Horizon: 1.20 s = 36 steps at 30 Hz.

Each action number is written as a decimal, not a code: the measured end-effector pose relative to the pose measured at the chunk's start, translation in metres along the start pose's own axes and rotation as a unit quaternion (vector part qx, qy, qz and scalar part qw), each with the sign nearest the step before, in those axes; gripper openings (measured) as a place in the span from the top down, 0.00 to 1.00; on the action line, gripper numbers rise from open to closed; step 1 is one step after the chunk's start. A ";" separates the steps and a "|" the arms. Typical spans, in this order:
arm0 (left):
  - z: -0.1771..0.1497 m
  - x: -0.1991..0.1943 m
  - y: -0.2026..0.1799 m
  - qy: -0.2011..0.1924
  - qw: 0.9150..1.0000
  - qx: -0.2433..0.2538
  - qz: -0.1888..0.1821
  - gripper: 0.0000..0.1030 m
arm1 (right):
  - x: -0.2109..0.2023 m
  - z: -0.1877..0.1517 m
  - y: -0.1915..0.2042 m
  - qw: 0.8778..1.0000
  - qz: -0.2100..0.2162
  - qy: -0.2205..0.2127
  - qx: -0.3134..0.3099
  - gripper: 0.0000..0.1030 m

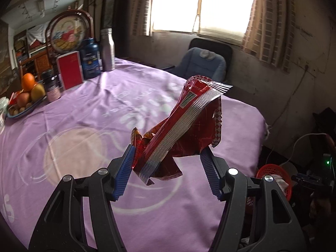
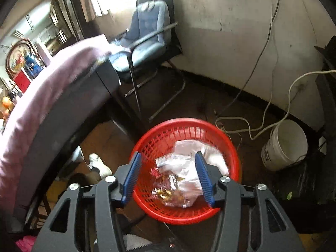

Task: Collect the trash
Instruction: 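Lift the chip bag with left tool while right tool lifts the tissue, then drop the tissue into the wastebasket with right tool while left tool drops the chip bag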

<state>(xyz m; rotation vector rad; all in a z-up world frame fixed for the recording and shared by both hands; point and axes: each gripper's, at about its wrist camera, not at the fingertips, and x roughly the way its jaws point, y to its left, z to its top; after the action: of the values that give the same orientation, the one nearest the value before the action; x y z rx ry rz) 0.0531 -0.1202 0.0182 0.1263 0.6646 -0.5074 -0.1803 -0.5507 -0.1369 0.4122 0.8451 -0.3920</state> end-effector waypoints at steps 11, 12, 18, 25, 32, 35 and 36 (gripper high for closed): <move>-0.002 0.039 -0.119 0.041 0.991 0.091 -0.085 0.40 | -0.057 0.016 -0.017 0.992 -0.015 -0.122 0.010 0.25; -0.004 0.042 -0.135 0.046 0.989 0.104 -0.097 0.40 | -0.065 0.017 -0.021 0.990 -0.019 -0.139 0.013 0.23; -0.024 0.068 -0.221 0.075 0.971 0.162 -0.161 0.40 | -0.098 0.024 -0.048 0.980 -0.016 -0.195 0.038 0.19; -0.041 0.098 -0.302 0.104 0.949 0.205 -0.215 0.36 | -0.100 0.020 -0.068 0.979 -0.017 -0.195 0.058 0.19; -0.065 0.126 -0.335 0.153 0.940 0.194 -0.236 0.23 | -0.095 0.015 -0.080 0.981 -0.013 -0.181 0.071 0.19; -0.075 0.131 -0.333 0.166 0.939 0.186 -0.236 0.23 | -0.094 0.014 -0.076 0.981 -0.009 -0.181 0.068 0.19; -0.077 0.132 -0.331 0.167 0.940 0.185 -0.232 0.23 | -0.093 0.013 -0.075 0.981 -0.005 -0.180 0.067 0.19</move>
<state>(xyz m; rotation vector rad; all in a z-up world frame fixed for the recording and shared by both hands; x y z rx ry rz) -0.0636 -0.4416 -0.1084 0.4235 0.9314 -1.0826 -0.2641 -0.6054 -0.0710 0.4451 0.4702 -0.5167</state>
